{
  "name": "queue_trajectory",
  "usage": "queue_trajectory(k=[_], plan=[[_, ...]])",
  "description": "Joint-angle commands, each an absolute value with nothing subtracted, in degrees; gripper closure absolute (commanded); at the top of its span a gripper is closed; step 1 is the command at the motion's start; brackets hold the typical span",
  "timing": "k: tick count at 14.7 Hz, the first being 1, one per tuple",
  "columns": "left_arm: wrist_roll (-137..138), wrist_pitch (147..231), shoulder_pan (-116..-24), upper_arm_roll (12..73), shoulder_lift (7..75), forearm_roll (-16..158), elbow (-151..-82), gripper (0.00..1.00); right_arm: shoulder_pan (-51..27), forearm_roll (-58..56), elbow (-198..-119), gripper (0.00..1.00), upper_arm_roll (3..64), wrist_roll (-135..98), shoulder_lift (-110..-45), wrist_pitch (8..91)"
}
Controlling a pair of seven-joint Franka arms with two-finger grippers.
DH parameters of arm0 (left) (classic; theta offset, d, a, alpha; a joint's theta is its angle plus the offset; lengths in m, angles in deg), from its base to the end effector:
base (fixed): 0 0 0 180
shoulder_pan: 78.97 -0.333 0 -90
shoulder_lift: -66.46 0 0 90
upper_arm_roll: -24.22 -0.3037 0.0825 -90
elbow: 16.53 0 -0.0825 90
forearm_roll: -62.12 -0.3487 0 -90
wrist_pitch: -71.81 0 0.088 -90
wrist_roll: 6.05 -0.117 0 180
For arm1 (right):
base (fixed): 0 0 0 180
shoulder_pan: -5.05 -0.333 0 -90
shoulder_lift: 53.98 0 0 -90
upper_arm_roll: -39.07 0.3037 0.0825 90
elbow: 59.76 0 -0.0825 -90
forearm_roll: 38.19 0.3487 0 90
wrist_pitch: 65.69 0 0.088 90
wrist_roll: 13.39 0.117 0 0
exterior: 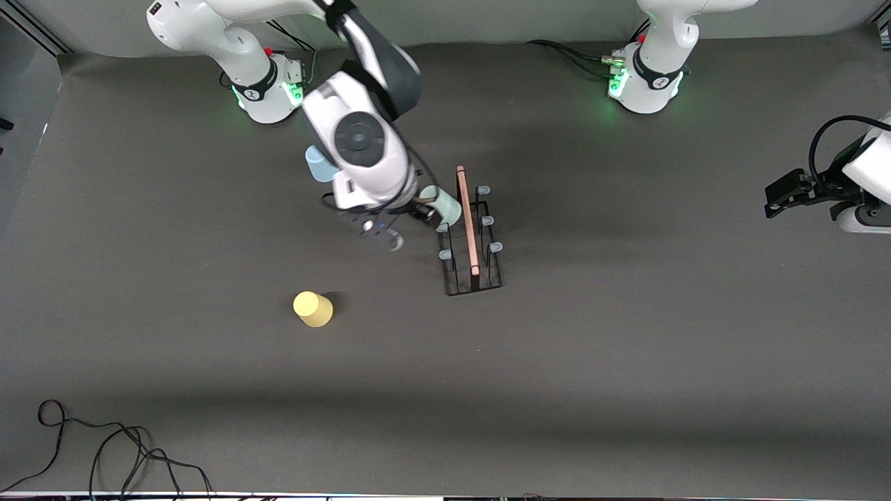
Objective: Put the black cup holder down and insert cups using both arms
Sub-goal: 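Move the right gripper to the yellow cup, then close the right gripper around the yellow cup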
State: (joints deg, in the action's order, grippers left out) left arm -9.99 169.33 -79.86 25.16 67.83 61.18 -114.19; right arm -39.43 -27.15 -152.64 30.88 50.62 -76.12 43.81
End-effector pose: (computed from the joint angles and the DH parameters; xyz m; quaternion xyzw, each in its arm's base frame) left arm 0.5213 0.0012 0.5673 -0.9993 0.0358 -0.0104 0.0087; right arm 0.4836 0.3860 0.3882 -0.9598 0.2701 0.0768 0.0049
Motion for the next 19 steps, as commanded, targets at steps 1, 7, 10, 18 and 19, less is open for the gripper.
queue_trajectory(k=[1,7,10,18,19], plan=[[-9.1,168.0,-79.1,24.8,67.3,61.1,-112.7,0.00,-39.5,-27.6,-152.2,0.01,25.4,40.3,-76.1,43.6],[-9.2,168.0,-79.1,24.8,67.3,61.1,-112.7,0.00,-30.1,-27.6,-151.8,0.01,21.6,19.7,-79.5,45.9],[-9.1,168.2,-79.1,24.8,67.3,61.1,-112.6,0.00,-26.3,-27.6,-151.4,0.00,21.5,15.5,-83.6,52.2],[-9.1,168.1,-79.1,24.8,67.3,61.1,-112.7,0.00,-22.9,-25.5,-150.6,0.00,22.1,12.1,-91.9,59.5],[-9.1,168.1,-79.1,24.8,67.3,61.1,-112.7,0.00,-22.9,-24.0,-150.8,0.00,22.1,12.0,-92.4,59.9]])
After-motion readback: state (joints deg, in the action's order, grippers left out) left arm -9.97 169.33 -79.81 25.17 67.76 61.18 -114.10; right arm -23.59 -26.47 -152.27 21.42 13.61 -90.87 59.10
